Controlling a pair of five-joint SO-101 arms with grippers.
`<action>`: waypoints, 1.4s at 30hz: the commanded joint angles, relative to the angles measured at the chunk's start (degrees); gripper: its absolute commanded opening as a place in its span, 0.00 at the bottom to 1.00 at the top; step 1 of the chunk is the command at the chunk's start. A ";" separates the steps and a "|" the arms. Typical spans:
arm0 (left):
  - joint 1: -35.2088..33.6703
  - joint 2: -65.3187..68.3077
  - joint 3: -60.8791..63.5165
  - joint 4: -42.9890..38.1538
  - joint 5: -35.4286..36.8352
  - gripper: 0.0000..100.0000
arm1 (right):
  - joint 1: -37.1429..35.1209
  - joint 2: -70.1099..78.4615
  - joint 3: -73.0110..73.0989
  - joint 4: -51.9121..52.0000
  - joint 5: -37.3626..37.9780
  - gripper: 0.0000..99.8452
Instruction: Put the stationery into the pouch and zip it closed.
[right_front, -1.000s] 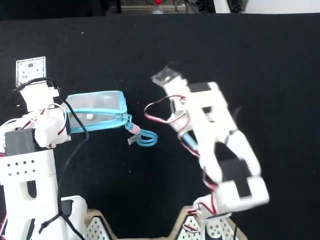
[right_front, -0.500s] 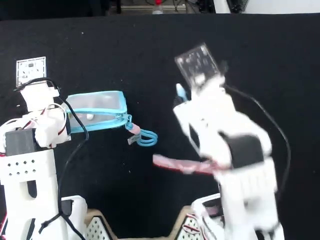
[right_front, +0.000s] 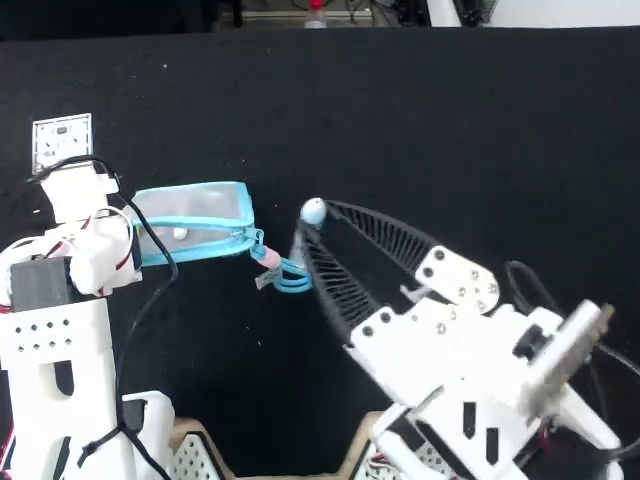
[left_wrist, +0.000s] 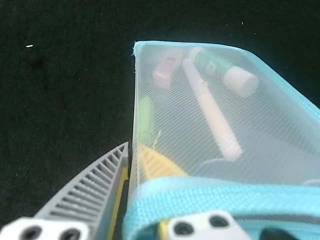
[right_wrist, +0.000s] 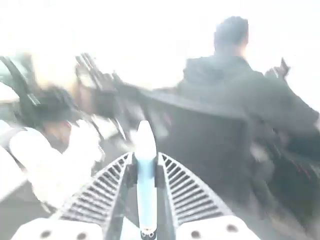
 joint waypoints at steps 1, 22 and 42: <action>-0.57 -0.18 -0.04 -0.35 0.62 0.03 | -4.57 -2.51 8.22 -16.70 -0.53 0.01; -0.66 -0.18 -0.04 -0.44 0.62 0.03 | -10.37 -5.32 35.12 -43.34 -0.35 0.01; -0.40 -0.18 -0.04 -0.44 0.62 0.03 | -6.51 -5.23 54.46 -59.08 -0.44 0.01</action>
